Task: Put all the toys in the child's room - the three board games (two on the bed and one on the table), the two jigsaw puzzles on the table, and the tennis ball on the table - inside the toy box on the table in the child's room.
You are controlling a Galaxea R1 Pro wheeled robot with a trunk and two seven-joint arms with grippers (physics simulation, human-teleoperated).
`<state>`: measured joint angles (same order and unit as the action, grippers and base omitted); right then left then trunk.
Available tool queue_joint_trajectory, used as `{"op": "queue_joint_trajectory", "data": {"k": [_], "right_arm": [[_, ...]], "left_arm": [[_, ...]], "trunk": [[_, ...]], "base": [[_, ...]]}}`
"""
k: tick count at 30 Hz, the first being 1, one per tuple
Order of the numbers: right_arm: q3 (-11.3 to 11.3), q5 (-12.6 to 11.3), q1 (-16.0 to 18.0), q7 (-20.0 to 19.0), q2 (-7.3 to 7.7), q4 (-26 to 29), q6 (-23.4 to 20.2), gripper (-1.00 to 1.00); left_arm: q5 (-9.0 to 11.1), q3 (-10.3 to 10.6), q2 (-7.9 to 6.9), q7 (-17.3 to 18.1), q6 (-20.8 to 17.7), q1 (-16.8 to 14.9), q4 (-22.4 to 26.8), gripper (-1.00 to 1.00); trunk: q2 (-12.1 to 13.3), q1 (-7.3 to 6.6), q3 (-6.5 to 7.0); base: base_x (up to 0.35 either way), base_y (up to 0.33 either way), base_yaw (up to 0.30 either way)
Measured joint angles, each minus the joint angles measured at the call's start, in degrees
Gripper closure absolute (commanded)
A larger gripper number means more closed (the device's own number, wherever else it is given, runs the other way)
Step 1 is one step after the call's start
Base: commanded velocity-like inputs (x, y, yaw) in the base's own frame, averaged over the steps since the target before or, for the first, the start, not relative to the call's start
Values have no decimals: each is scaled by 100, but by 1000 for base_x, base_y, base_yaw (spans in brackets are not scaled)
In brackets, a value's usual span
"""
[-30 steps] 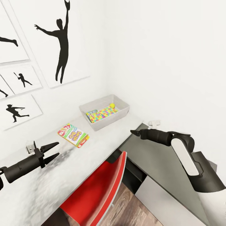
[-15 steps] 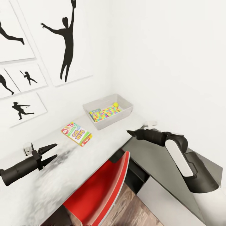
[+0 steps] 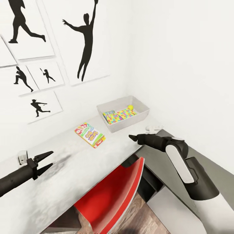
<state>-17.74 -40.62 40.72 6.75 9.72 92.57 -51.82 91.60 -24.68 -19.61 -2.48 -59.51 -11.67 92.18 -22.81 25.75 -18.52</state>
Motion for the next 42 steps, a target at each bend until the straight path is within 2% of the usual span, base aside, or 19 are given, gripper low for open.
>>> {"op": "queue_joint_trajectory", "data": {"k": [8, 14, 25, 28, 29, 30, 32, 33, 34, 36, 37, 39, 40, 41, 42], "right_arm": [[-13, 0, 1, 2, -21, 0, -3, -100], [-19, -3, 45, 10, -40, 0, -2, -100], [-27, 17, 48, 71, -46, 0, 10, -100], [-26, 27, 62, 384, -89, -22, 39, -100], [-22, 37, 89, 775, -320, -104, 63, -100], [-21, 94, 101, 939, -500, -205, 72, -100], [-20, 224, 110, 1044, -680, -332, 108, -100], [-28, 603, 118, 1134, -945, -613, 330, -100], [-30, 867, 125, 1166, -1112, -825, 499, -100], [-30, 1085, 135, 1180, -1260, -1030, 668, -100], [-35, 1371, 183, 1173, -1487, -1381, 952, -100], [-37, 1466, 198, 1165, -1553, -1483, 1032, -100], [-33, 1505, 204, 1162, -1580, -1530, 1067, -100], [-32, 1515, 207, 1161, -1586, -1542, 1075, -100], [-31, 1526, 212, 1160, -1592, -1558, 1086, -100]], "left_arm": [[2, -44, -4, 16, 0, 6, 0, -100], [12, -221, -7, 43, -5, 63, 0, -100], [18, -317, -18, 75, -8, 118, 0, -100], [21, -641, -30, 108, -22, 234, 0, -100], [18, -915, -52, 122, -22, 373, 0, -100], [27, -1054, -58, 124, -22, 432, 0, -100], [32, -1159, -62, 126, -22, 471, 0, -100], [26, -1320, -67, 126, -22, 551, 0, -100], [26, -1444, -72, 127, -22, 633, 0, -100], [30, -1601, -77, 127, -21, 733, 0, -100], [12, -2128, -90, 157, -21, 982, 0, -100], [36, -2456, -93, 192, -23, 1106, 0, -100], [34, -2693, -97, 209, -31, 1169, -2, -100], [36, -2797, -98, 212, -33, 1199, -2, -100], [33, -3003, -99, 216, -32, 1278, -2, -100]], "trunk": [[0, 0, -52], [0, 0, -82], [-1, -1, -31], [-1, -1, -8], [-1, -1, 0], [-1, -1, 8], [-1, 0, 23], [-1, 0, 31], [-1, -1, 38], [-1, -1, 54], [-1, -1, 61], [-1, -1, 76], [-2, -1, 83], [-2, -1, 90], [-2, -1, 97]], "base": [[0, 0, 218], [0, 0, 256], [0, 0, 213], [0, 0, 207], [0, 0, 210], [0, 0, 211], [0, 0, 212], [0, 0, 215], [0, 0, 216], [0, 0, 218], [0, 0, 219], [0, 0, 220], [0, 0, 220], [0, 0, 221], [0, 0, 229]]}}
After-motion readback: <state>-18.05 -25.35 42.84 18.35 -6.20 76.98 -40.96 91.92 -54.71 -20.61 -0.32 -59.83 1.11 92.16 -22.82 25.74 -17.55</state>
